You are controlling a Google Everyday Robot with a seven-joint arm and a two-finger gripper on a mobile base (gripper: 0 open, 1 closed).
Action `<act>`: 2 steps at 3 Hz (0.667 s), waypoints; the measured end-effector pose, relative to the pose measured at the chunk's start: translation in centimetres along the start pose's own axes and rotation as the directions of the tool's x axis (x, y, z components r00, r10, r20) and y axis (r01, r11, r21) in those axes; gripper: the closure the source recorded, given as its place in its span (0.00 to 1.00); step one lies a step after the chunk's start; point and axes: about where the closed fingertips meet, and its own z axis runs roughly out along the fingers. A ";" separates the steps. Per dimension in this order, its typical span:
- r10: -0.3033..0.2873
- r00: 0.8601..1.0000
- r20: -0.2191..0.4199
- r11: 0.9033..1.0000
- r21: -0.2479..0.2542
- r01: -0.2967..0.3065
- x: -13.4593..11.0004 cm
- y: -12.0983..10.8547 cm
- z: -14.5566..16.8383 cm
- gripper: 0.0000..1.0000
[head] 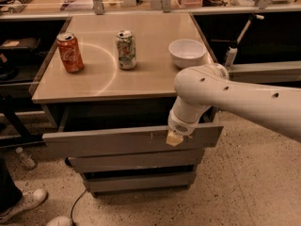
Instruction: Close top drawer
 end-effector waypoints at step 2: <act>0.000 1.000 0.000 1.000 0.000 0.000 0.0 0.0 0.0 0.00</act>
Offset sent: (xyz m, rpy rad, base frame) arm 0.0000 0.0000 0.0000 0.0000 0.0000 0.0000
